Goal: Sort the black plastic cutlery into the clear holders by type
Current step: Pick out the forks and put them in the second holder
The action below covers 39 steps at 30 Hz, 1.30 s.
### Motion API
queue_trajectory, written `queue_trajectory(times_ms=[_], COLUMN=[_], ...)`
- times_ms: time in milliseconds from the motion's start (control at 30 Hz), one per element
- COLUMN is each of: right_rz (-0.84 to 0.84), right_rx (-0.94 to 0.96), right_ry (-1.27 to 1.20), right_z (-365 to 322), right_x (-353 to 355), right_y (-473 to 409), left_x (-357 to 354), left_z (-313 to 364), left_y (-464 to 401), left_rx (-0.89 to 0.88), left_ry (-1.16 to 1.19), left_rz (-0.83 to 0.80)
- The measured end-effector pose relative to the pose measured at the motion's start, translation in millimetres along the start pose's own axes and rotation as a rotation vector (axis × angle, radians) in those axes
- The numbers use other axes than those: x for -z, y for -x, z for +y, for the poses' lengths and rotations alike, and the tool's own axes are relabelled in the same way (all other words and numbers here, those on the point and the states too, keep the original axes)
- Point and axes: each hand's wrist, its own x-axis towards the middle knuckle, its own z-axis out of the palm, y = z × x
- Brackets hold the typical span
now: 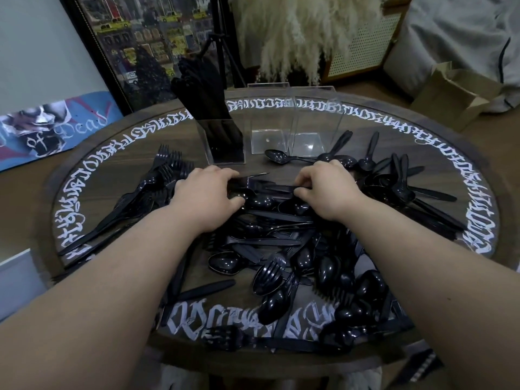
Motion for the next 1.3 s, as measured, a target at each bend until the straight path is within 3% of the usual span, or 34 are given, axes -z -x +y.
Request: queue_trajectory(times_ms=[233,333,500,633,933,1200,1300], right_rz=[0.146,0.183,-0.147,-0.318,0.014,0.270,0.194], right_rx=[-0.074,-0.018,0.093,0.100,0.037,-0.021,0.085], right_ry=[0.028,-0.045,-0.108,0.046,0.014,-0.022,-0.057], right_z=[10,6,2,11,25,34,27], right_x=[3,11,33,38,21,16,25], right_y=[0,4,21,27,19,14,23], left_x=[1,3,7,-2,-7,-4,0], left_z=[-13,-13,-4,-2,1,0,3], left_y=[-2,1,10,7,-1,1,7], left_rx=[0.019,-0.035,-0.252,-0.218,-0.050,-0.081,-0.157], left_ry=[0.133,0.135,0.120,0.020,0.115,0.199,0.188], left_rz=[0.164,0.206,0.033,-0.017,0.186,0.300,0.236])
